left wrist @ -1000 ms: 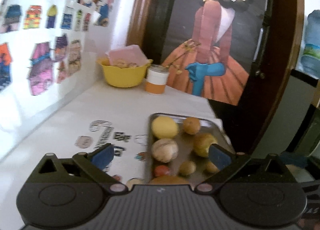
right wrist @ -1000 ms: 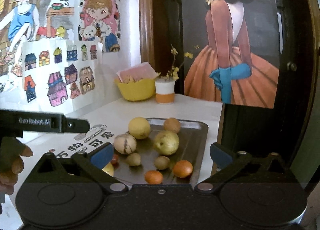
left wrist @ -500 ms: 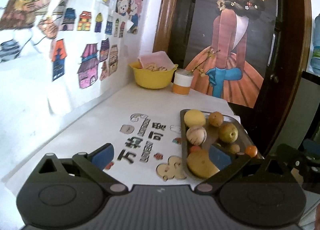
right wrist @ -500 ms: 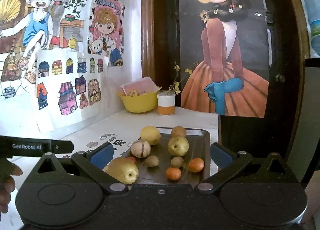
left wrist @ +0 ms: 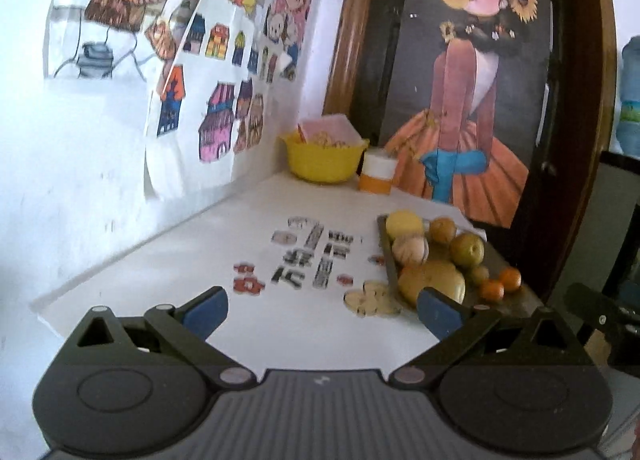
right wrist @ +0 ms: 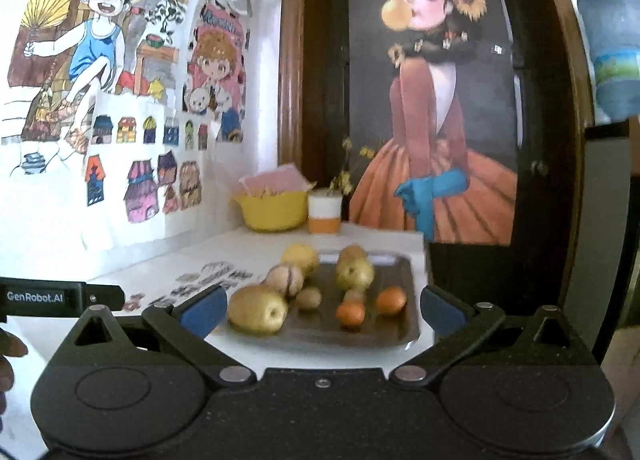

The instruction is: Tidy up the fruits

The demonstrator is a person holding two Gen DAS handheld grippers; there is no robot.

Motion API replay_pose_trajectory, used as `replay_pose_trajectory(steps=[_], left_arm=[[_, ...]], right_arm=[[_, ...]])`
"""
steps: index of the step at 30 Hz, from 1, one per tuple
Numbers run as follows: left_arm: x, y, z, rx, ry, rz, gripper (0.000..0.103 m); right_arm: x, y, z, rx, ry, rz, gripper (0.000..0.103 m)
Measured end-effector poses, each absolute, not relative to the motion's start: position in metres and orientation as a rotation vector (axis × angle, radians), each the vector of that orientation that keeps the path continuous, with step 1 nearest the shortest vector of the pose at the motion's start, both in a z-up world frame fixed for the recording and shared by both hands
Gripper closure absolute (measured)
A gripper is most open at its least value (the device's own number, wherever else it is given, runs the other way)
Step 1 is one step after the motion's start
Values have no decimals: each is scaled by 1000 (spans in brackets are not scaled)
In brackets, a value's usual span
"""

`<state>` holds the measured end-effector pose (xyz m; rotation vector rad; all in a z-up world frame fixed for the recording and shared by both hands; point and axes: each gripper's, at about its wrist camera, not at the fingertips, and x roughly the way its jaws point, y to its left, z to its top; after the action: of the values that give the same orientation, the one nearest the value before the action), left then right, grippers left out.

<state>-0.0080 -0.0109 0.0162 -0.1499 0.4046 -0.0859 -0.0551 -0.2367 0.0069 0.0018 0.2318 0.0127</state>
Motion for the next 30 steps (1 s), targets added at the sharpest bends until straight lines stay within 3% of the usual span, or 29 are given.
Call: replay_pose_trajectory(steps=[7, 30], left_arm=[[-14, -10, -1, -171, 480, -78, 0], [-17, -14, -4, -122, 474, -73, 0]], right_arm=[[-61, -228, -8, -36, 270, 51, 1], [-57, -232, -15, -16, 306, 24, 1]])
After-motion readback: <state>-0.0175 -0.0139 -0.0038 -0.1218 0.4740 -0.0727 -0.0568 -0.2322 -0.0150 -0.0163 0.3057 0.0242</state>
